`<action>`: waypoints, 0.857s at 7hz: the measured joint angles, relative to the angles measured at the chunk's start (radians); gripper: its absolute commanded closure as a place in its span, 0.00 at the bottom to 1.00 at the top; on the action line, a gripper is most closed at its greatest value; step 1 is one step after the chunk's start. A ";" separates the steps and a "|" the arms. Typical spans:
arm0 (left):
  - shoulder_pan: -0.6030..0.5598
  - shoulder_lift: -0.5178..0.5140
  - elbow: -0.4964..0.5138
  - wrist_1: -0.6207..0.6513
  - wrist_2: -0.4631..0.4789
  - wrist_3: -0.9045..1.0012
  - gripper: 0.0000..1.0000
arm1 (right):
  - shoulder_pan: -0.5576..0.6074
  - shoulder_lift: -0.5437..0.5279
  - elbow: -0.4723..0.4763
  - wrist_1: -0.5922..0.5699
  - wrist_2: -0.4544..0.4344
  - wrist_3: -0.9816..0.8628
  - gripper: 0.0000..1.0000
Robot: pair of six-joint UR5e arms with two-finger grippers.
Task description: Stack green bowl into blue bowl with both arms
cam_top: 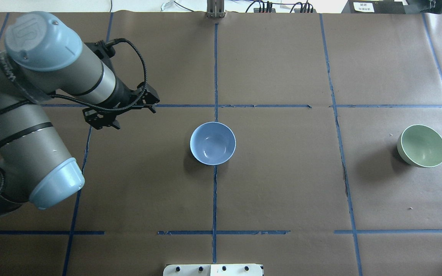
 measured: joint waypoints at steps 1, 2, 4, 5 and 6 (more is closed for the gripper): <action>-0.023 0.071 -0.049 0.010 -0.002 0.081 0.00 | -0.027 -0.003 -0.007 0.033 -0.015 0.026 0.00; -0.038 0.144 -0.101 0.014 -0.005 0.143 0.00 | -0.046 -0.006 -0.014 0.045 -0.023 0.035 0.00; -0.070 0.262 -0.177 0.016 -0.014 0.266 0.00 | -0.085 -0.012 -0.034 0.066 -0.042 0.071 0.00; -0.107 0.316 -0.204 0.016 -0.039 0.339 0.00 | -0.120 -0.018 -0.061 0.133 -0.069 0.122 0.00; -0.157 0.361 -0.218 0.016 -0.077 0.416 0.00 | -0.165 -0.022 -0.115 0.263 -0.100 0.206 0.00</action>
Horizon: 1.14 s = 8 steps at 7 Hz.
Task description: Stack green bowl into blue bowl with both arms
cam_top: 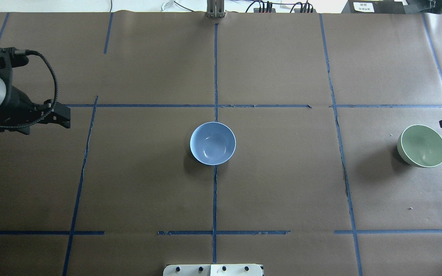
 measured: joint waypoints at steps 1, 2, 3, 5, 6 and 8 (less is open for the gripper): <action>-0.040 0.030 -0.005 0.000 -0.025 0.059 0.00 | -0.038 -0.003 -0.056 0.140 -0.016 0.093 0.00; -0.064 0.044 -0.005 0.000 -0.036 0.095 0.00 | -0.065 -0.008 -0.096 0.245 -0.023 0.162 0.00; -0.075 0.050 -0.005 0.000 -0.040 0.110 0.00 | -0.077 -0.019 -0.113 0.289 -0.024 0.191 0.11; -0.079 0.053 -0.008 0.000 -0.044 0.116 0.00 | -0.088 -0.038 -0.121 0.310 -0.025 0.204 0.98; -0.080 0.053 -0.008 0.000 -0.046 0.116 0.00 | -0.090 -0.044 -0.121 0.311 -0.025 0.204 1.00; -0.081 0.053 -0.009 -0.001 -0.054 0.114 0.00 | -0.091 -0.047 -0.117 0.312 -0.015 0.204 1.00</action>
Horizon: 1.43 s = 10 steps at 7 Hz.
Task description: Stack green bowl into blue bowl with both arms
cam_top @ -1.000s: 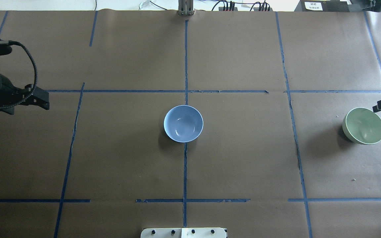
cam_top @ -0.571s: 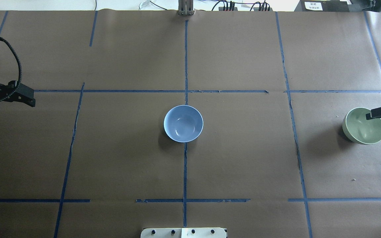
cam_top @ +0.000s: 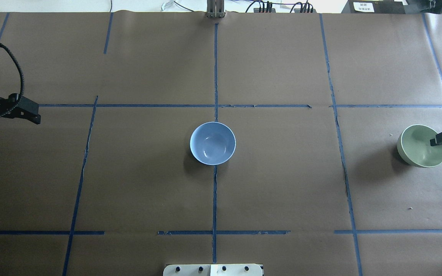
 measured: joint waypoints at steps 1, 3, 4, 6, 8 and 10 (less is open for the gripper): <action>0.000 0.000 0.001 0.000 -0.002 -0.001 0.00 | 0.000 0.003 0.009 0.002 0.013 0.001 1.00; 0.000 -0.001 0.004 0.000 -0.003 -0.003 0.00 | 0.000 0.014 0.059 0.004 0.079 0.010 1.00; -0.001 0.000 0.005 0.000 -0.003 -0.003 0.00 | 0.000 0.036 0.102 0.001 0.115 0.065 1.00; -0.001 0.013 0.012 0.001 -0.002 0.030 0.00 | -0.027 0.164 0.165 -0.007 0.151 0.301 1.00; -0.026 0.062 0.047 -0.006 -0.003 0.203 0.00 | -0.139 0.320 0.174 -0.026 0.079 0.476 1.00; -0.079 0.089 0.127 -0.038 -0.003 0.372 0.00 | -0.287 0.499 0.178 -0.137 -0.066 0.600 1.00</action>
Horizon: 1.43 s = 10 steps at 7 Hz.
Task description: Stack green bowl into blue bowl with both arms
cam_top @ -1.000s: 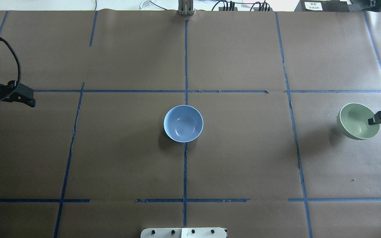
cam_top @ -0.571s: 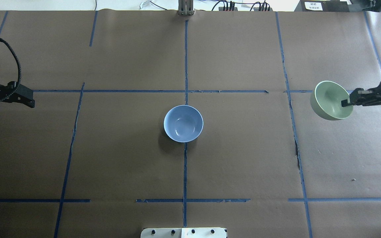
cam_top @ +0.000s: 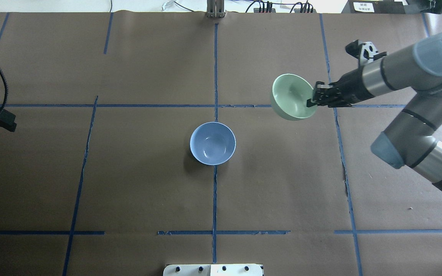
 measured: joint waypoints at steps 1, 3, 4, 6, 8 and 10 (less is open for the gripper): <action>-0.025 0.006 0.035 -0.008 -0.002 0.065 0.00 | -0.075 0.067 0.001 -0.028 -0.076 0.064 1.00; -0.043 -0.010 0.053 -0.012 -0.004 0.083 0.00 | -0.207 0.140 0.000 -0.044 -0.227 0.126 1.00; -0.047 -0.013 0.057 -0.012 -0.002 0.083 0.00 | -0.243 0.153 -0.001 -0.045 -0.266 0.132 1.00; -0.093 0.002 0.070 -0.010 0.001 0.088 0.00 | -0.280 0.158 -0.003 -0.047 -0.301 0.135 0.99; -0.171 0.022 0.094 -0.009 -0.003 0.163 0.00 | -0.304 0.155 -0.003 -0.066 -0.306 0.134 0.01; -0.265 0.028 0.162 -0.009 -0.006 0.321 0.00 | -0.316 0.169 -0.003 -0.113 -0.323 0.136 0.00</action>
